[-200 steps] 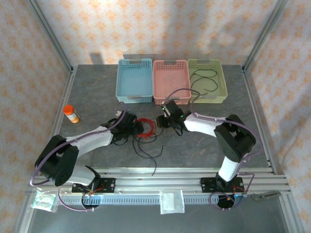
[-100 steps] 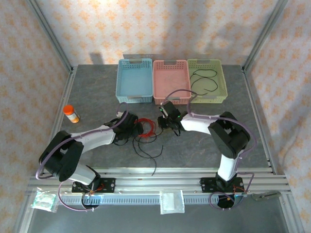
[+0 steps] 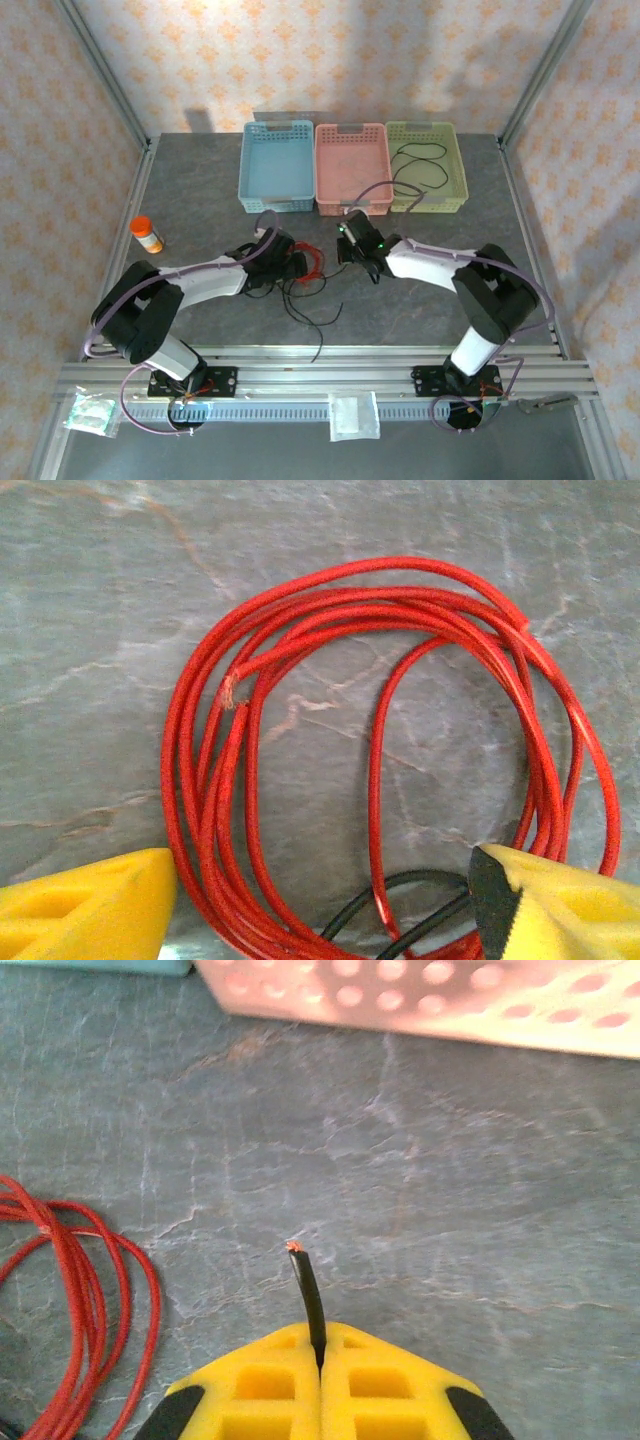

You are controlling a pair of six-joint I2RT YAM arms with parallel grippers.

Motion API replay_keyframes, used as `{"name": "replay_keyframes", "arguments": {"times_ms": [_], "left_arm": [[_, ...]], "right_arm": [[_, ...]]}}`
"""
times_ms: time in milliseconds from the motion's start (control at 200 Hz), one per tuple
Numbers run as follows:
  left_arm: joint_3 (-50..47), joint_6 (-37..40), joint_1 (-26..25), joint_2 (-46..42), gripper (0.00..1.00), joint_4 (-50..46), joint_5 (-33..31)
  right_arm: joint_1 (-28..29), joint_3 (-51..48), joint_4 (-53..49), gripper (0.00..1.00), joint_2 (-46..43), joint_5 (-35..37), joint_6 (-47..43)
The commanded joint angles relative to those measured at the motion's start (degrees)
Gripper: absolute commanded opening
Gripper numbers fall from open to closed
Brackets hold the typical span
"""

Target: Untangle the cables

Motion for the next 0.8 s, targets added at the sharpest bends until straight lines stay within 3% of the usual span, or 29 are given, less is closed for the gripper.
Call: {"name": "replay_keyframes", "arguments": {"times_ms": [0, 506, 796], "left_arm": [[1.9, 0.3, -0.6, 1.0, 0.78, 2.0, 0.9], [5.6, 2.5, -2.5, 4.0, 0.76, 6.4, 6.1], [10.0, 3.8, -2.6, 5.4, 0.72, 4.4, 3.4]], "right_arm": [[-1.5, -1.4, -2.6, 0.00, -3.3, 6.4, -1.3], [-11.6, -2.9, -7.2, 0.00, -10.0, 12.7, -6.3], [-17.1, -2.0, -15.9, 0.00, -6.7, 19.7, 0.0]]}}
